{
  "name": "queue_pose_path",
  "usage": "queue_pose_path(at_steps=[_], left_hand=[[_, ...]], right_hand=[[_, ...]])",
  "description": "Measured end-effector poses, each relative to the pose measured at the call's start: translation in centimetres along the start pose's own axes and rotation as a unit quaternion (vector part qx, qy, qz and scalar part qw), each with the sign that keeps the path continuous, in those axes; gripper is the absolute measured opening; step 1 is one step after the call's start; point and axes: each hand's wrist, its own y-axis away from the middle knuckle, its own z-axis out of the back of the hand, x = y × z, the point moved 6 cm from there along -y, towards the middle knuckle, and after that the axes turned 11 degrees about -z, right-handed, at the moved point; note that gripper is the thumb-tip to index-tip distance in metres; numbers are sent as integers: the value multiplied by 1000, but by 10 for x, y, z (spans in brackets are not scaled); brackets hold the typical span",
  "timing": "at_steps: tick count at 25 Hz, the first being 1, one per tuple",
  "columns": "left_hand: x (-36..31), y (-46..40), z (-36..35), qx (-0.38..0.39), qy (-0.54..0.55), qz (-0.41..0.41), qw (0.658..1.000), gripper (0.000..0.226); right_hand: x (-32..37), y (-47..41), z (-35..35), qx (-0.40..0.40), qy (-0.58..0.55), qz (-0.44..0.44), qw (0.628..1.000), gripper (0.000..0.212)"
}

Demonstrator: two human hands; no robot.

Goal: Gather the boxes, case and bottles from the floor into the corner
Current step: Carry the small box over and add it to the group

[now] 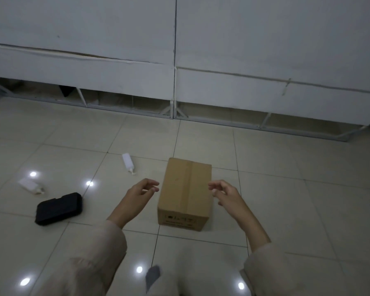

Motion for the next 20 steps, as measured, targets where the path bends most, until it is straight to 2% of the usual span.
queue_pose_path(at_steps=[8,15,20], left_hand=[[41,-74,-19,-47,19,74,996,25],[23,-156,-34,-78,35,96,992,16],[28,-186,-40,-151,54,142,977,21]], right_hand=[[30,-103,6,71,63,-1,996,21],[74,-199,29,95,77,17,992,22],[89,-263,30,165,114,31,979,24]])
